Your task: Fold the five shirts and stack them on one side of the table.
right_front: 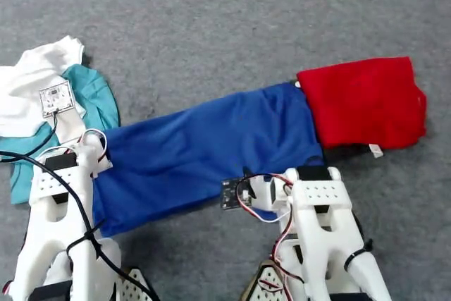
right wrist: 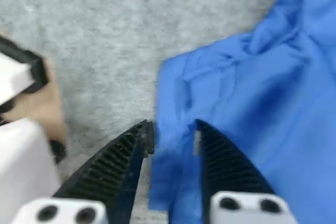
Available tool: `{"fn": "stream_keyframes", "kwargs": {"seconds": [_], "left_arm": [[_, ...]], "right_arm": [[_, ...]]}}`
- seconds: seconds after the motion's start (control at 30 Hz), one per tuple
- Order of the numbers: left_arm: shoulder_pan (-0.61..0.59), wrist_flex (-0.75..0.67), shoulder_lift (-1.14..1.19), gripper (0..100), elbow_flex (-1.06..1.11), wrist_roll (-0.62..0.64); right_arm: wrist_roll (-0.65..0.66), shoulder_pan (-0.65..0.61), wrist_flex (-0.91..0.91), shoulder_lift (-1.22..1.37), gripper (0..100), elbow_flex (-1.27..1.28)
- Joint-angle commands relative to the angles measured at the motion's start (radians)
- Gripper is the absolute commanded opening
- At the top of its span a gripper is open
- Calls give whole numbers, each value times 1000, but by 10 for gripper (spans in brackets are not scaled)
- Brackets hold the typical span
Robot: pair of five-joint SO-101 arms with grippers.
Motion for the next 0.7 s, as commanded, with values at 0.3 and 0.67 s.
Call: {"fn": "stream_keyframes", "kwargs": {"seconds": [0.3,0.67], "left_arm": [[2,-17,-24,24,-6,6],[2,-69,-24,24,20,9]], "right_arm": [[-68,94,-144,36,2,-50],[-155,-50,238,102,2,-679]]}}
